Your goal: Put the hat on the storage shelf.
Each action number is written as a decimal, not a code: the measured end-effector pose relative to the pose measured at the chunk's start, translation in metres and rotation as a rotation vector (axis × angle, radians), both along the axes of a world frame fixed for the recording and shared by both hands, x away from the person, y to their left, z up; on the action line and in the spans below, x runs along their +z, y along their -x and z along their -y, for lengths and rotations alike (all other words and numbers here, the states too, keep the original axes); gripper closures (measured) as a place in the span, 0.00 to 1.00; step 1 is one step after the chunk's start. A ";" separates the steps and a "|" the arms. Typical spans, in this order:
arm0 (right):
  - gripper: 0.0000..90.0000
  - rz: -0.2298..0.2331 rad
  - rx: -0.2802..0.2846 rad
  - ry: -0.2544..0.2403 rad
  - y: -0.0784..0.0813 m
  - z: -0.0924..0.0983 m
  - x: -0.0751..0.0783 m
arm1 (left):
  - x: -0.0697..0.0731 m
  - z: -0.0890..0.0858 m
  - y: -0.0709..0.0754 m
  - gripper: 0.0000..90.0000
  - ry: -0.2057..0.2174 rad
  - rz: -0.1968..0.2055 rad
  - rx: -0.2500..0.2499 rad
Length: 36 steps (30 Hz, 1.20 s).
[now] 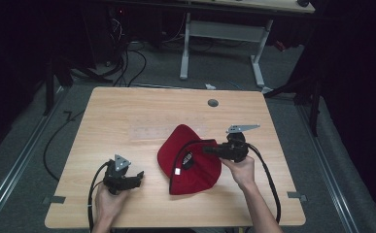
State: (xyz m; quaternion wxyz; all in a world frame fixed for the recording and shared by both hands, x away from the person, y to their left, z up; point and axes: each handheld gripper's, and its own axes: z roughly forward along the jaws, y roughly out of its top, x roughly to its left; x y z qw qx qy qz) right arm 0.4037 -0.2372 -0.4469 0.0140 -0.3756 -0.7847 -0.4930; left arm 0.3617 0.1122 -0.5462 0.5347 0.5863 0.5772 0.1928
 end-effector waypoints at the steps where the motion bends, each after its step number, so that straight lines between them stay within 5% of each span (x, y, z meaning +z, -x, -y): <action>1: 0.95 0.002 -0.003 -0.004 0.001 0.000 0.002 | 0.001 0.002 0.002 0.26 0.000 0.007 -0.004; 5: 0.95 0.007 -0.021 -0.018 0.005 0.003 0.009 | 0.007 0.011 0.012 0.29 -0.031 0.074 -0.041; 13: 0.95 0.006 -0.053 -0.050 0.008 0.007 0.020 | 0.021 0.030 0.020 0.30 -0.019 0.148 -0.109; 23: 0.95 -0.011 -0.071 -0.077 0.007 0.011 0.024 | 0.026 0.051 0.019 0.27 -0.053 0.160 -0.165; 36: 0.95 -0.052 -0.051 -0.135 0.004 0.005 0.033 | 0.025 0.067 0.017 0.23 -0.030 0.174 -0.197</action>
